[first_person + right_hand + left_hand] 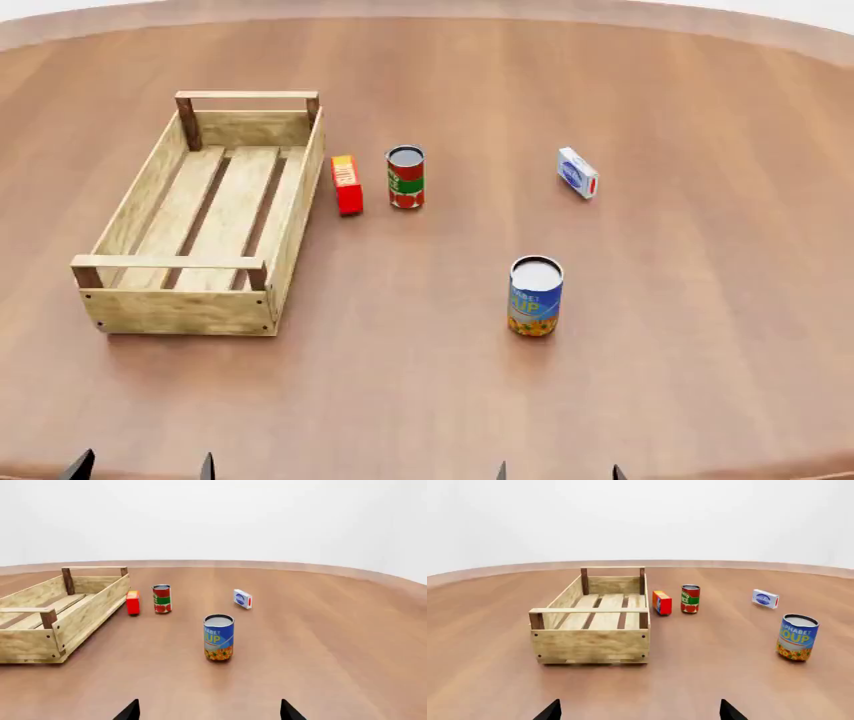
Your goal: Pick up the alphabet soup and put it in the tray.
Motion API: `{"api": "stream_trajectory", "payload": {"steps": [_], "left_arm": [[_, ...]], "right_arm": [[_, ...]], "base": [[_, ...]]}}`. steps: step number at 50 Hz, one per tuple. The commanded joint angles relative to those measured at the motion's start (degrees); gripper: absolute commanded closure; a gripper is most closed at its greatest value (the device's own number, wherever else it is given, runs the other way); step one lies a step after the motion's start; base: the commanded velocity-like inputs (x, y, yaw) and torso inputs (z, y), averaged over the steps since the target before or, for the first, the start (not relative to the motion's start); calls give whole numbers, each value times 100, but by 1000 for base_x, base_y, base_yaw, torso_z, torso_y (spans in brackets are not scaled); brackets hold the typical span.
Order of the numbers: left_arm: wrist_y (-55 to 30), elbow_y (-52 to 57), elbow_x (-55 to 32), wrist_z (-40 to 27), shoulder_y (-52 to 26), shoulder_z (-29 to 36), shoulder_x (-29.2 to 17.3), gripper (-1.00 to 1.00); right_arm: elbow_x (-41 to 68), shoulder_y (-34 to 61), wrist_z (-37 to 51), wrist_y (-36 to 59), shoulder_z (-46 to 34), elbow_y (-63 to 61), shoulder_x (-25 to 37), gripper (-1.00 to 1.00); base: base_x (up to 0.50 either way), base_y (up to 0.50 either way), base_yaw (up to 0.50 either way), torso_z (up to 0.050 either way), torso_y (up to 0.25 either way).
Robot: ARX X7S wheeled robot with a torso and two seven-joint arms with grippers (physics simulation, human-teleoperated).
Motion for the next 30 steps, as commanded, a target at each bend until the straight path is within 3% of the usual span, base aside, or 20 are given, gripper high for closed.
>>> {"api": "stream_trajectory", "payload": {"steps": [1, 10, 30], "left_arm": [[-7, -39, -90, -132, -30, 78, -90, -100], [-78, -53, -292, -298, -75, 286, -234, -100], [-106, 29, -450, -515, -100, 522, -423, -100]], "right_arm": [[276, 43, 4, 50, -90, 86, 77, -100], [113, 176, 309, -166, -395, 370, 248, -100], [398, 187, 366, -207, -627, 372, 427, -100]], "base": [[0, 0, 0, 0, 0], [0, 67, 0, 0, 0], [166, 500, 0, 0, 0]]}}
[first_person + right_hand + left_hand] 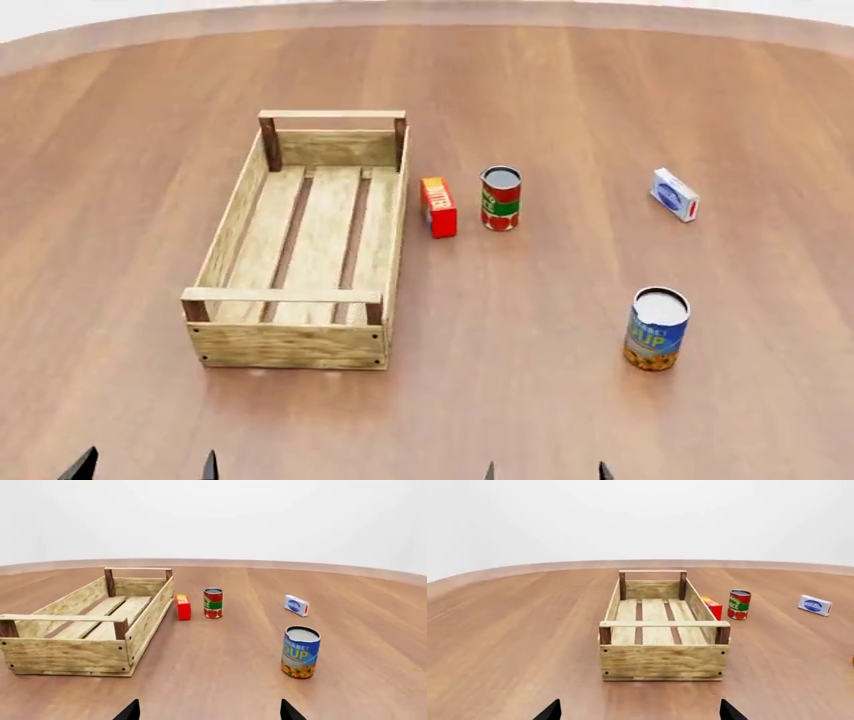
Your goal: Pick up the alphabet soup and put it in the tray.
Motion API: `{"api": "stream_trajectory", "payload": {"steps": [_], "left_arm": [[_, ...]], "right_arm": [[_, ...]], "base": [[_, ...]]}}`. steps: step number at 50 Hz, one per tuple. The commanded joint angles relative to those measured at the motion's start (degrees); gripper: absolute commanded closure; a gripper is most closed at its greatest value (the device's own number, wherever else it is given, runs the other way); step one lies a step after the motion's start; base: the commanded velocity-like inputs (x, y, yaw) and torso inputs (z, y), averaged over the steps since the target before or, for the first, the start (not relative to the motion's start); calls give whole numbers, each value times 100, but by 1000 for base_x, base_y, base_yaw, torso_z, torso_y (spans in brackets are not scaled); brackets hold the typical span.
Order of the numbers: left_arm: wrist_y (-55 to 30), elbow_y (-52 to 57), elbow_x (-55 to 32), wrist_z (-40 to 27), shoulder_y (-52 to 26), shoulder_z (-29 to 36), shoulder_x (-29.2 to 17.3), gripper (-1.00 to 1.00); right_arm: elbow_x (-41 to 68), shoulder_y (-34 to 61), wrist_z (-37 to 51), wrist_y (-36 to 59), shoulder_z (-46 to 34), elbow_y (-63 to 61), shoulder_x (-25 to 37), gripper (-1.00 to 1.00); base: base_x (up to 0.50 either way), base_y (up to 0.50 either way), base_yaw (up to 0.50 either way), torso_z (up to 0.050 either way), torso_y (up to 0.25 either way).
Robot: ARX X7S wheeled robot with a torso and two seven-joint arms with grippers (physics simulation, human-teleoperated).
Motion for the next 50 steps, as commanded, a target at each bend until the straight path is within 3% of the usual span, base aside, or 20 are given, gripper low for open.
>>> {"api": "stream_trajectory", "payload": {"steps": [1, 18, 50], "left_arm": [[-22, 26, -105, -114, -35, 119, -110, -100], [-26, 70, -188, -223, -10, 262, -216, -100], [13, 40, -366, -434, -45, 452, -381, -100]], "right_arm": [[147, 27, 49, 3, -135, 3, 95, -100], [358, 55, 79, -33, -267, 72, 188, -100], [590, 67, 126, -148, -515, 95, 362, -100]], "base": [[277, 500, 0, 0, 0], [414, 379, 0, 0, 0], [500, 61, 0, 0, 0]]}}
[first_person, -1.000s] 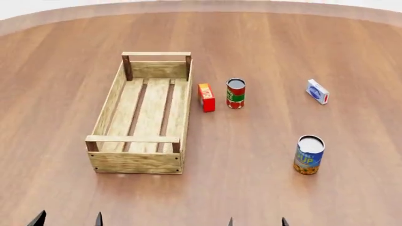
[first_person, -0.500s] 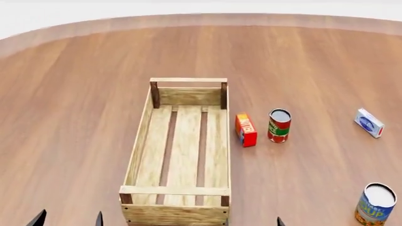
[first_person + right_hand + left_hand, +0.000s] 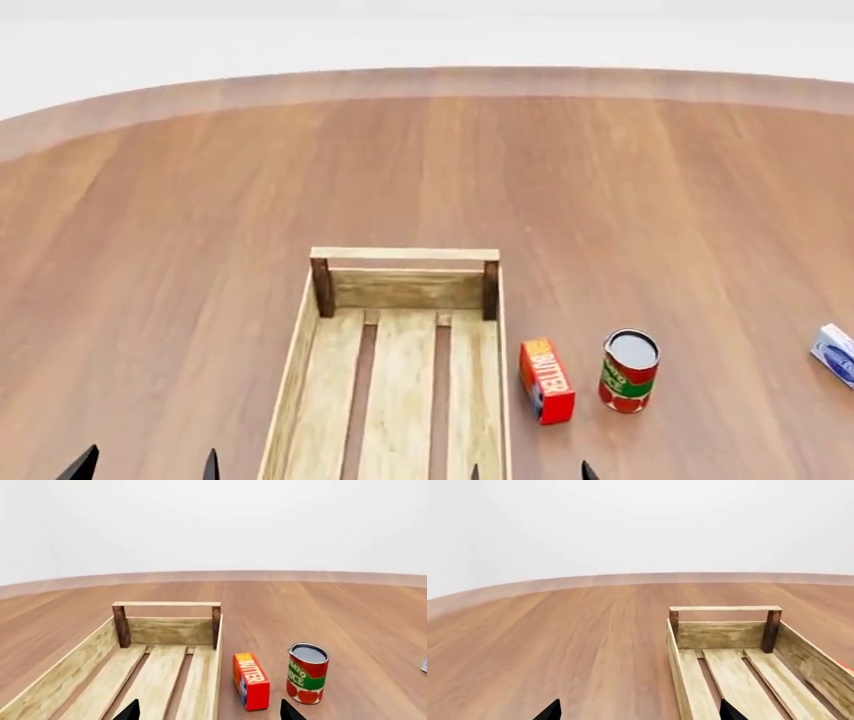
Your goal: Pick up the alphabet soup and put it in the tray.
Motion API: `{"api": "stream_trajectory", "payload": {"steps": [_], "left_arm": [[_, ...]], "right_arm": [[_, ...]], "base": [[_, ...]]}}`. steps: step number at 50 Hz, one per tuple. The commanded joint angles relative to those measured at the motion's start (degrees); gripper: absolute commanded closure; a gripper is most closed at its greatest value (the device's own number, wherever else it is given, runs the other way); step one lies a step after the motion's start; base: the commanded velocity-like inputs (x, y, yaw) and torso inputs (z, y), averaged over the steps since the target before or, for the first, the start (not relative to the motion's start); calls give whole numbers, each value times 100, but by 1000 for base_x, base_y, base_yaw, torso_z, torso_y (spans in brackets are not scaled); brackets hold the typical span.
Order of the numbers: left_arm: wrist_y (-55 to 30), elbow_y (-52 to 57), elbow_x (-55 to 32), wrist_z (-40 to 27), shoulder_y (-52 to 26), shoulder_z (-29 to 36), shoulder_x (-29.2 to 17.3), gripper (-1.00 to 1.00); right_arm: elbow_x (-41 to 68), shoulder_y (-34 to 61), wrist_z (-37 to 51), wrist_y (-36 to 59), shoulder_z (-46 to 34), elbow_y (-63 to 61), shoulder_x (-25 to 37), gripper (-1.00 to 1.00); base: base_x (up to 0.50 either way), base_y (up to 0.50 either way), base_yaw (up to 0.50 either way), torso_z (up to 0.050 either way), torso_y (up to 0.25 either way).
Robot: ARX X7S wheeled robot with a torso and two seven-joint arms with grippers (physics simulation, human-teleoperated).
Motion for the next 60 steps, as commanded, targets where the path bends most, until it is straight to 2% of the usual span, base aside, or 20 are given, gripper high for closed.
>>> {"api": "stream_trajectory", "payload": {"steps": [1, 18, 27, 30, 38, 50, 60], "left_arm": [[8, 10, -58, -69, -3, 64, -56, -100], [27, -18, -137, -143, -34, 146, -118, -100], [50, -42, -183, -169, -31, 189, -146, -100], [51, -38, -200, -175, -39, 201, -157, -100], [103, -139, -251, -188, -64, 225, -171, -100], [101, -153, -304, -221, -70, 284, -198, -100], [120, -154, -335, -256, -64, 323, -229, -100]], "right_arm": [[63, 10, 38, -34, -73, 11, 55, -100], [120, 16, 109, -39, -166, 2, 122, -100], [432, -20, 156, 584, -86, -392, 248, -100], [993, -100, 51, 1053, 119, -756, 321, -100], [1286, -251, 379, 2105, 346, -1463, 724, -100], [1754, -1011, 646, 2690, 981, -2359, 1246, -100], [2133, -1392, 582, 2776, 1318, -2469, 1370, -100]], "base": [[500, 0, 0, 0, 0], [500, 0, 0, 0, 1], [8, 0, 0, 0, 0], [0, 0, 0, 0, 0], [0, 0, 0, 0, 0], [0, 0, 0, 0, 0], [0, 0, 0, 0, 0]]}}
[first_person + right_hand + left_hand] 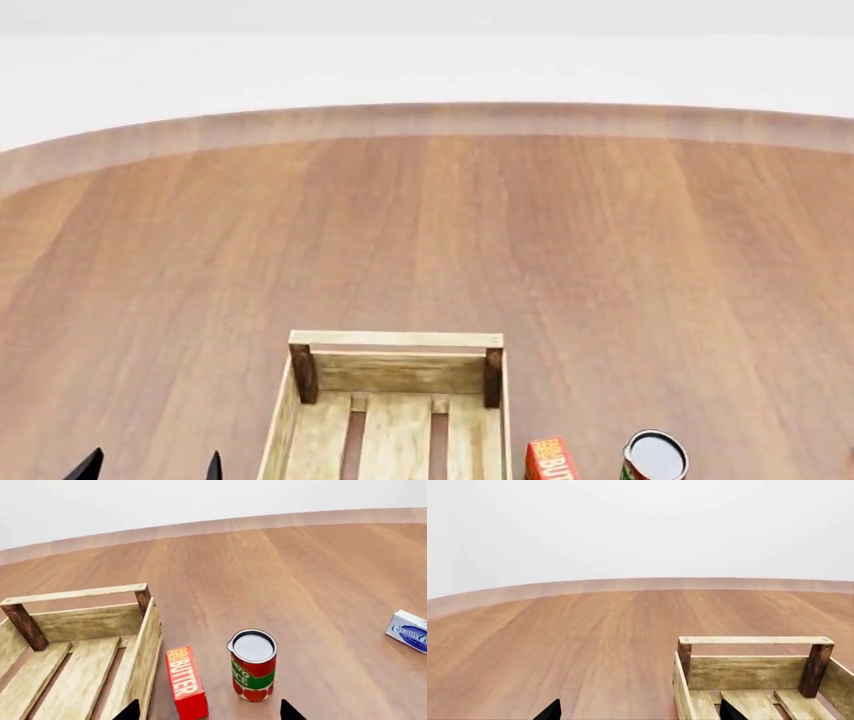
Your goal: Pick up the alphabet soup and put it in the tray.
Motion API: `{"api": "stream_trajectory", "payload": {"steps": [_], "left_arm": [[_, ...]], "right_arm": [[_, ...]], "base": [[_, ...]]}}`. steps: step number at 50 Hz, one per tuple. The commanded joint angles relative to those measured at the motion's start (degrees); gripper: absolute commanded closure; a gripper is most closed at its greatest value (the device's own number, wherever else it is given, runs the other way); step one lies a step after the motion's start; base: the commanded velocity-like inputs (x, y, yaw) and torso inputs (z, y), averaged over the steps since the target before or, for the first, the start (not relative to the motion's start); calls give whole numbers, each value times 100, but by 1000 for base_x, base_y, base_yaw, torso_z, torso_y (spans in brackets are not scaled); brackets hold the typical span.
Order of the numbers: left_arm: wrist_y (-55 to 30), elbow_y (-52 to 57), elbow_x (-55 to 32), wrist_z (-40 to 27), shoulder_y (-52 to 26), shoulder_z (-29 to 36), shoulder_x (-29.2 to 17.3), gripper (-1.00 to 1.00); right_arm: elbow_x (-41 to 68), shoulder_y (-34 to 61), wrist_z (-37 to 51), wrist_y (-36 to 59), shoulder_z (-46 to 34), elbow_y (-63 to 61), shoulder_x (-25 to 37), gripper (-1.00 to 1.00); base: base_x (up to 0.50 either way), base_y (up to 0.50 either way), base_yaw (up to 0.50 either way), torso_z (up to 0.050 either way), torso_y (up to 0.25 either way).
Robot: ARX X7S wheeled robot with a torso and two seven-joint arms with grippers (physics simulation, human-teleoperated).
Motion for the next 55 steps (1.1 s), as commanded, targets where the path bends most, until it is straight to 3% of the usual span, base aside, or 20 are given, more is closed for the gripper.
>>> {"api": "stream_trajectory", "payload": {"steps": [1, 55], "left_arm": [[11, 0, -52, -33, 5, 48, -32, -100], [77, -13, -207, -193, -29, 186, -201, -100]], "right_arm": [[396, -466, 76, 308, 417, -338, 244, -100], [1002, -1475, 402, -110, 2169, -62, 398, -100]], "base": [[0, 0, 0, 0, 0], [0, 0, 0, 0, 0]]}}
